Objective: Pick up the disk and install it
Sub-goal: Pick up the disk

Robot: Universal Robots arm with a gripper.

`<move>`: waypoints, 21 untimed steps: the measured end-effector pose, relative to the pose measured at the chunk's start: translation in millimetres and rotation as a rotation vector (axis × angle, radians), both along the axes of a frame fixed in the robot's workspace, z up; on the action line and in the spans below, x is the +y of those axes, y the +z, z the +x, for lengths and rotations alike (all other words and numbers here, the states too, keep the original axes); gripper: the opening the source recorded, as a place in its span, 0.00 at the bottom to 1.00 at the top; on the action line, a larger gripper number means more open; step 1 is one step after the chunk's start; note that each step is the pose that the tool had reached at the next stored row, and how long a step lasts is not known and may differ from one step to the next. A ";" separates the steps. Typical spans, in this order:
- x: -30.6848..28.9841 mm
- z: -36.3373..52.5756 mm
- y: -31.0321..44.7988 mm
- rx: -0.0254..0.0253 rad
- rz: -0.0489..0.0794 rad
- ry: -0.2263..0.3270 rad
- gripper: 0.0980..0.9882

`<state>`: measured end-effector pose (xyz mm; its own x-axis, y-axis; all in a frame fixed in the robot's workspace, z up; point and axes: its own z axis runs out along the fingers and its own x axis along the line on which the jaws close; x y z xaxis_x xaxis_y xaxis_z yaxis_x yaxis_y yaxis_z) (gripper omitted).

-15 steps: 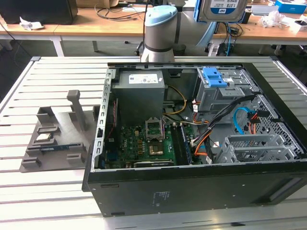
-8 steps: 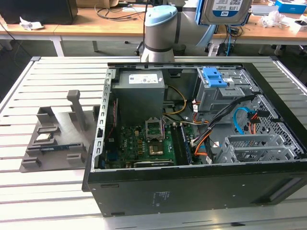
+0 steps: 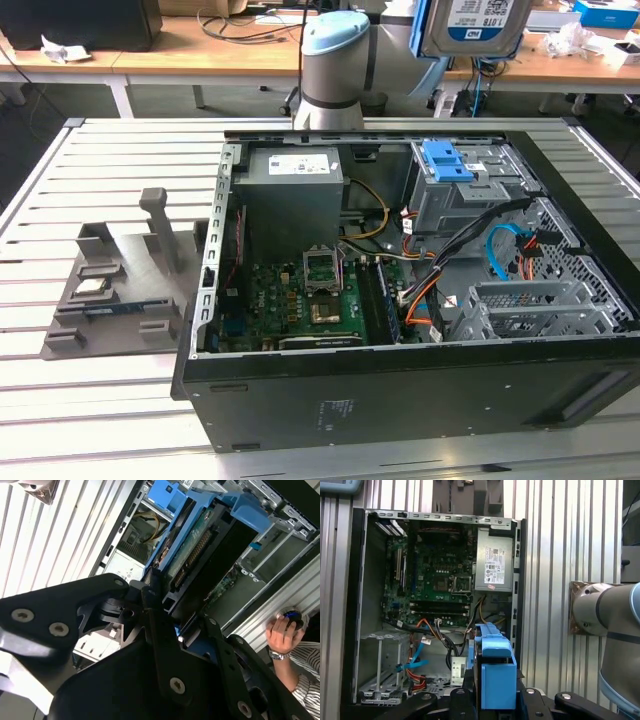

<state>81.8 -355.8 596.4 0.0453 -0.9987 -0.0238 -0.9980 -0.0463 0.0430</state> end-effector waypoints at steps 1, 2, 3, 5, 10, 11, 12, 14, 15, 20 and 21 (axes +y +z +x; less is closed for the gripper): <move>-1.6 0.0 0.0 0.0000 0.000 0.000 0.30; -3.8 0.0 0.0 0.0000 -0.001 0.000 0.30; -5.3 0.0 0.0 0.0000 -0.001 0.000 0.30; -7.9 0.0 0.0 0.0000 -0.001 0.000 0.30; -14.2 0.0 0.0 0.0000 -0.003 0.000 0.30; -15.6 0.0 0.0 0.0000 -0.003 0.000 0.30; -16.9 0.0 -0.1 0.0000 -0.003 0.000 0.30; -19.7 0.0 -0.1 0.0000 -0.004 0.000 0.30; -22.3 0.0 -0.1 0.0000 -0.005 0.000 0.30; -30.3 0.0 -0.1 0.0000 -0.007 0.000 0.30; -31.5 0.0 -0.1 0.0000 -0.007 0.000 0.30</move>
